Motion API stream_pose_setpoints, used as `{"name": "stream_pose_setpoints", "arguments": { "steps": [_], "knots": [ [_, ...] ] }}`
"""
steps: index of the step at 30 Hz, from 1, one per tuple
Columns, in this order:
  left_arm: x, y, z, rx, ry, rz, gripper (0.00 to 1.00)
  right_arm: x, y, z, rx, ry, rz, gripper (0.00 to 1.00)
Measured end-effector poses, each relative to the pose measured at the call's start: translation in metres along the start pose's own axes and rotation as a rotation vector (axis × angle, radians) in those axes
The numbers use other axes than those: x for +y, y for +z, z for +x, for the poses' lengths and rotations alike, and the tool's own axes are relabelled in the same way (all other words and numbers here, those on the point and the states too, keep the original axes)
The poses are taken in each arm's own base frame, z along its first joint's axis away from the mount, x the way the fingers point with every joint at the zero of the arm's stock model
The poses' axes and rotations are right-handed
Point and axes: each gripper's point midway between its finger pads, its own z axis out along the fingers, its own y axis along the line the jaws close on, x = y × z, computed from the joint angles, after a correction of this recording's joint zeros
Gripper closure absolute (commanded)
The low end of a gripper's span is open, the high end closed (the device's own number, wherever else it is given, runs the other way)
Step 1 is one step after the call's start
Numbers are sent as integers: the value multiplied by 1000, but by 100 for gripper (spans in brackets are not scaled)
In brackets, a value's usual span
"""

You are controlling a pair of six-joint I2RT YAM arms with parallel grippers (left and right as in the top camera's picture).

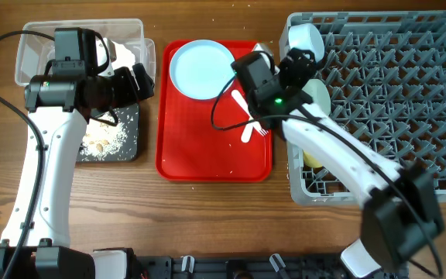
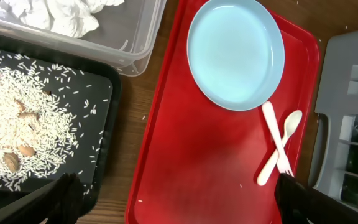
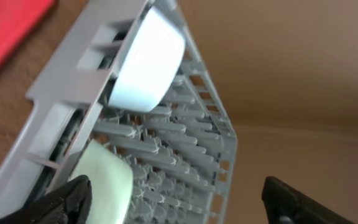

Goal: Sort waste into correct bins and load items into the dishwasher rack
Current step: 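Move the right gripper to the light-blue plate and grasp its rim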

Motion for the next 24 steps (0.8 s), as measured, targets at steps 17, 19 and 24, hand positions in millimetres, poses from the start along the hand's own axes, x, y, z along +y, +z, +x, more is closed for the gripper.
{"name": "stream_pose_setpoints", "arguments": {
  "steps": [17, 19, 24],
  "knots": [
    [0, 0, 0, 0, 0, 0, 0, 85, -159, -69, -150, 859, -1298, 4],
    [0, 0, 0, 0, 0, 0, 0, 85, -158, -67, -87, 927, -1315, 6],
    [0, 0, 0, 0, 0, 0, 0, 68, -141, -77, -108, 1020, -1251, 3]
  ]
}}
